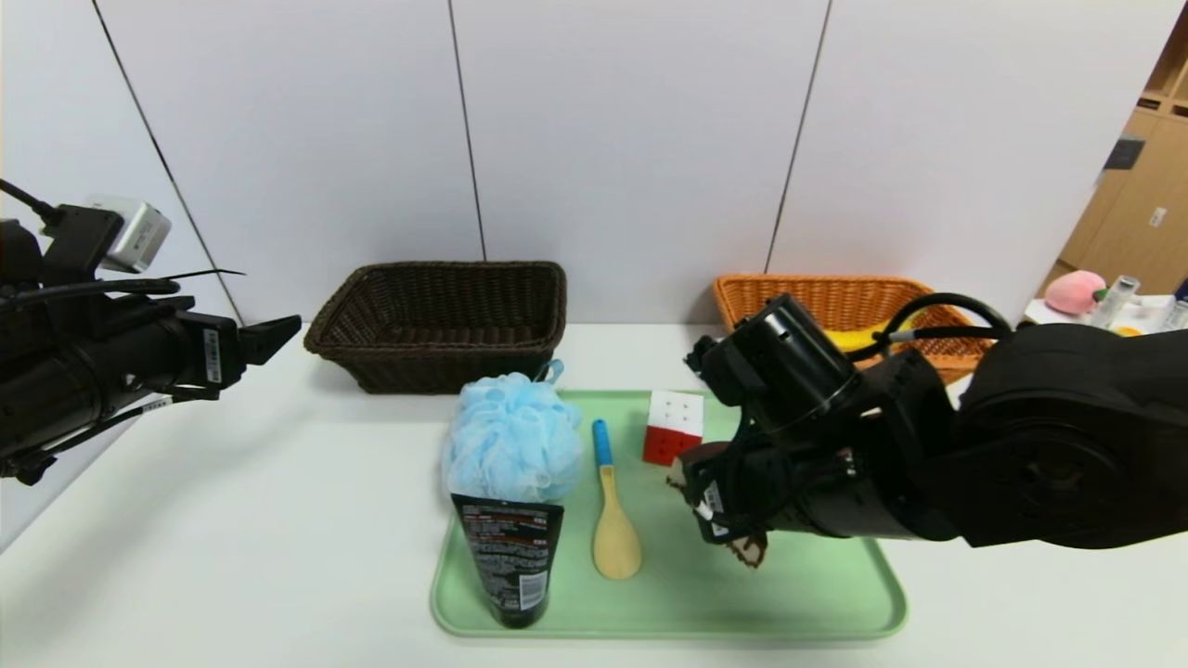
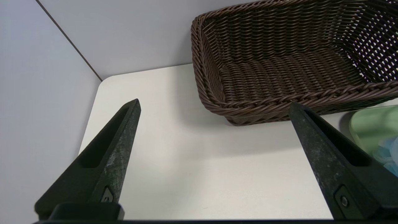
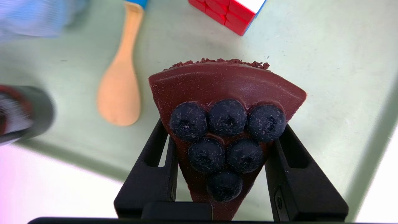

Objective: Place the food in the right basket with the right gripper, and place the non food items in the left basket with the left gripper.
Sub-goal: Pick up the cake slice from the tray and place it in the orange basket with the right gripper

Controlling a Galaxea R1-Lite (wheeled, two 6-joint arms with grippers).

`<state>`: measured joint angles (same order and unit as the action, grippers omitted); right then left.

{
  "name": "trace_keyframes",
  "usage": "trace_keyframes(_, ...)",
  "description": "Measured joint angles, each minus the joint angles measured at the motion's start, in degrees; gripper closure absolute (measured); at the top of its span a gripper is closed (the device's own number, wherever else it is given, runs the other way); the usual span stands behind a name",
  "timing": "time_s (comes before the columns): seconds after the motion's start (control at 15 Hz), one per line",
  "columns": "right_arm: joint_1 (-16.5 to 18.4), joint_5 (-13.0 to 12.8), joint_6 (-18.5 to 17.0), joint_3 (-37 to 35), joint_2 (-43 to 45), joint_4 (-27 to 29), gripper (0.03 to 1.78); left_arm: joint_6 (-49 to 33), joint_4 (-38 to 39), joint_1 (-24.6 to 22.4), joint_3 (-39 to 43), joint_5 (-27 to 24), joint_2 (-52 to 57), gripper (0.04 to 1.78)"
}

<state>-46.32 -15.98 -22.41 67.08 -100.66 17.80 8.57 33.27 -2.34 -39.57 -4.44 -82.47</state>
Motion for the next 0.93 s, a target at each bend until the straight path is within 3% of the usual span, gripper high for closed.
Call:
trace_keyframes(0.2, 1.38, -0.96, 1.57, -1.05, 7.13, -2.97, 1.04, -0.09, 0.00, 0.00, 0.21, 0.00, -0.05, 0.13)
trace_keyframes(0.4, 12.18, -0.61, 8.61, -1.95, 11.35, -8.22, 1.04, -0.09, 0.00, 0.00, 0.35, -0.02, -0.05, 0.13)
trace_keyframes(0.67, 28.25, 4.77, 18.91, 0.72, 11.50, -17.23, 1.06, -0.02, 0.00, 0.04, 0.30, -0.07, -0.07, 0.13)
trace_keyframes(0.93, 36.52, 6.03, 21.26, 7.86, 3.94, -18.24, 1.06, -0.17, 0.00, 0.00, 0.29, -0.05, -0.07, 0.13)
